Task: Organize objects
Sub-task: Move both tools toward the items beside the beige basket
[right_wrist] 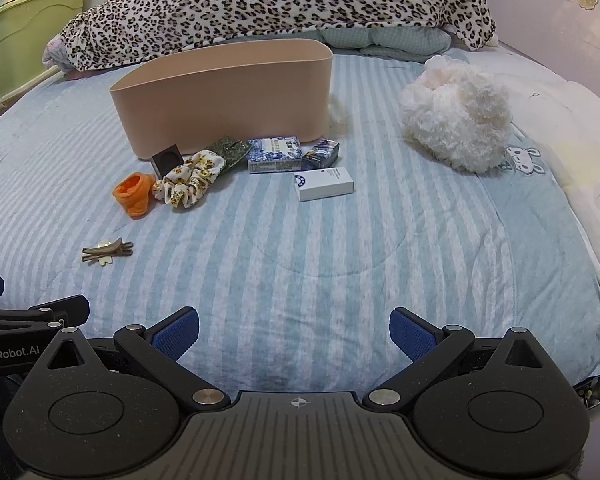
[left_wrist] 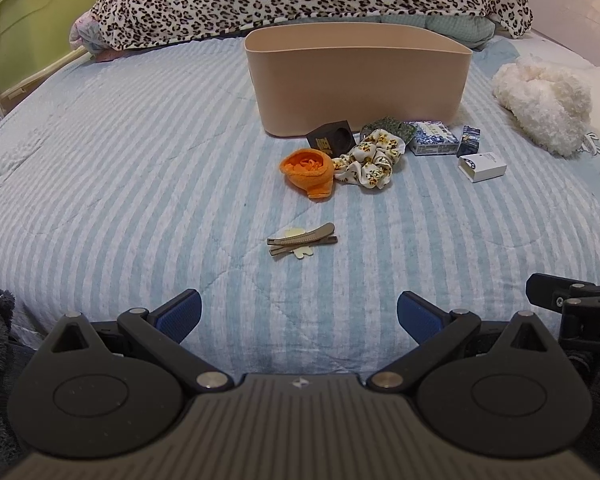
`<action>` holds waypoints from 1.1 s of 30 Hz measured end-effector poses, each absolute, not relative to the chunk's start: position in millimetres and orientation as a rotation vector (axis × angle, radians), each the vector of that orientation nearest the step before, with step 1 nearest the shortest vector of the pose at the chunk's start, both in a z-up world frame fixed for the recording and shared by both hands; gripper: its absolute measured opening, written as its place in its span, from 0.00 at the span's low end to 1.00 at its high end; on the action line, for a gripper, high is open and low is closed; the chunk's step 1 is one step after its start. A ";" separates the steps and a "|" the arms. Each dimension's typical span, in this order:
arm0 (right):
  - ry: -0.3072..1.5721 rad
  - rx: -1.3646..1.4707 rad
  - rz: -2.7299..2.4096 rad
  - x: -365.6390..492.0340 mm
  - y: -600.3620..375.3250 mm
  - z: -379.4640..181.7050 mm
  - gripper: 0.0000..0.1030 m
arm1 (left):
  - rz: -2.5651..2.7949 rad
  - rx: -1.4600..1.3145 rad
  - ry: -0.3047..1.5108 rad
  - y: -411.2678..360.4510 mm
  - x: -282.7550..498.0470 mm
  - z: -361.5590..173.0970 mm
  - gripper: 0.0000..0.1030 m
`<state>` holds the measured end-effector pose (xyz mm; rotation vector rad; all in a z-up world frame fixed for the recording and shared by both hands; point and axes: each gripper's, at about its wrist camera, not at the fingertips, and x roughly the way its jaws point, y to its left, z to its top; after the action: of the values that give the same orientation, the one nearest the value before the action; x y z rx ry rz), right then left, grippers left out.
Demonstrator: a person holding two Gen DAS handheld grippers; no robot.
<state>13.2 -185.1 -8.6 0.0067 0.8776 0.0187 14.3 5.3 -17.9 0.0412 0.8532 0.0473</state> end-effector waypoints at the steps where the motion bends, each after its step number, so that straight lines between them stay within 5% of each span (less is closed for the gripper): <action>1: 0.880 0.008 0.019 14.6 -185.2 -9.6 1.00 | 0.049 0.040 0.855 5.8 15.8 -19.0 1.00; 33: 0.854 0.009 -0.007 118.9 -206.9 -69.6 1.00 | 0.054 0.096 0.829 21.6 94.6 -91.0 1.00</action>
<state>118.9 -206.9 -69.6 0.0087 0.8540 -0.0071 94.6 21.6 -91.0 0.0958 0.8295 0.0542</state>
